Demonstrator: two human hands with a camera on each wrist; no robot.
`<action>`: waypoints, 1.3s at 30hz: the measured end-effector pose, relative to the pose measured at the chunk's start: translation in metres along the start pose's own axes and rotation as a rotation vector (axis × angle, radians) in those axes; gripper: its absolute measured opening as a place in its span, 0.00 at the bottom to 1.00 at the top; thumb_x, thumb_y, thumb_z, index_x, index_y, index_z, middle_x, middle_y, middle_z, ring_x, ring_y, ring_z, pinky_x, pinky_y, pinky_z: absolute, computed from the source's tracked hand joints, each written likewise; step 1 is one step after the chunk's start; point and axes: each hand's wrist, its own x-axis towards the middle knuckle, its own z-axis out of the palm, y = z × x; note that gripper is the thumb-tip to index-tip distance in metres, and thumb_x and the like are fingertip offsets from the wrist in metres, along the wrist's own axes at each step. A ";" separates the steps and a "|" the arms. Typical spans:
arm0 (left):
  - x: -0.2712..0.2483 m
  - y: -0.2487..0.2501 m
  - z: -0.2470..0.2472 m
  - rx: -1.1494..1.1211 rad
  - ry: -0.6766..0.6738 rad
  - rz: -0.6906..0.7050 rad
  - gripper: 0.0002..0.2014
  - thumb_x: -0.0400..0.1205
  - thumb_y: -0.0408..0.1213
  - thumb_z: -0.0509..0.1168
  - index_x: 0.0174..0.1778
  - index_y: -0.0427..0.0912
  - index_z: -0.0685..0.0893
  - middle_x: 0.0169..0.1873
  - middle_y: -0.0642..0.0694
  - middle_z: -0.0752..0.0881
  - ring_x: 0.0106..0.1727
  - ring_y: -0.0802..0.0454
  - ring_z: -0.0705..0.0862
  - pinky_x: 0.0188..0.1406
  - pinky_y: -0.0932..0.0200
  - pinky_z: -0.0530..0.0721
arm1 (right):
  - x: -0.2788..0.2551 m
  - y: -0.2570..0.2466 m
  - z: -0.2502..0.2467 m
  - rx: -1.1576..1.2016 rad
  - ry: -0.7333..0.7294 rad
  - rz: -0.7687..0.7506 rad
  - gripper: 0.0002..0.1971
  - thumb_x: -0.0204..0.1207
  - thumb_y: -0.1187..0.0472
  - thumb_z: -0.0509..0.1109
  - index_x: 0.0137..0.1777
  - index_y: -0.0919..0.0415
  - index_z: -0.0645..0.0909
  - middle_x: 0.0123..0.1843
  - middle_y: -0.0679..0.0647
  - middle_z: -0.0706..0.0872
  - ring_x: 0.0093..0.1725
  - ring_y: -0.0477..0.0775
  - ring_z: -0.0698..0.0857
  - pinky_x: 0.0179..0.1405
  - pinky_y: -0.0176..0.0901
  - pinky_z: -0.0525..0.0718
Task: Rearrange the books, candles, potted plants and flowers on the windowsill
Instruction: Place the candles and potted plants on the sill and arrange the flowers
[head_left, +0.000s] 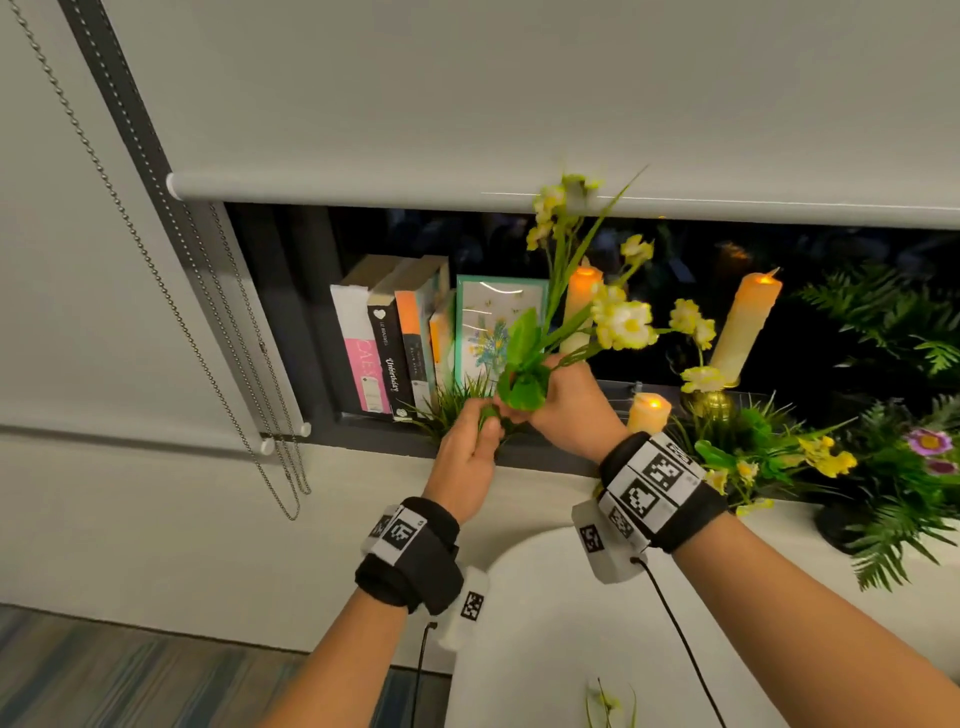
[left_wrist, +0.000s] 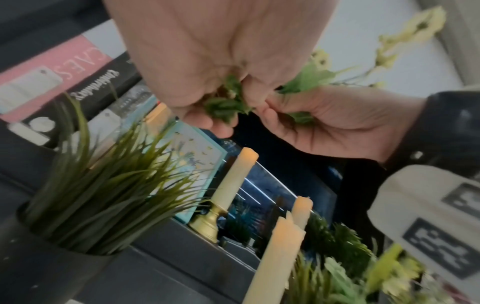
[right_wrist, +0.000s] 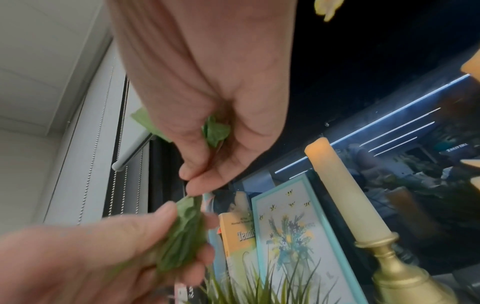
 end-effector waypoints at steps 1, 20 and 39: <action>0.002 -0.005 -0.002 0.041 0.045 0.000 0.18 0.82 0.46 0.54 0.65 0.42 0.75 0.56 0.46 0.80 0.59 0.50 0.78 0.66 0.43 0.76 | 0.005 -0.001 -0.002 -0.010 0.030 0.016 0.03 0.70 0.70 0.76 0.40 0.63 0.86 0.39 0.55 0.88 0.43 0.51 0.86 0.46 0.44 0.84; 0.015 -0.089 -0.008 0.727 -0.063 -0.038 0.20 0.77 0.45 0.68 0.65 0.47 0.80 0.72 0.41 0.73 0.77 0.38 0.65 0.76 0.47 0.65 | 0.041 0.042 0.052 -0.365 -0.103 0.101 0.15 0.77 0.60 0.69 0.52 0.74 0.85 0.53 0.72 0.85 0.58 0.69 0.81 0.60 0.51 0.77; 0.018 -0.095 -0.003 0.562 -0.053 -0.070 0.17 0.77 0.40 0.69 0.62 0.44 0.83 0.73 0.42 0.75 0.77 0.44 0.67 0.72 0.53 0.70 | 0.059 0.079 0.081 -0.578 -0.245 0.153 0.11 0.76 0.65 0.65 0.53 0.72 0.82 0.56 0.70 0.84 0.58 0.71 0.81 0.55 0.53 0.79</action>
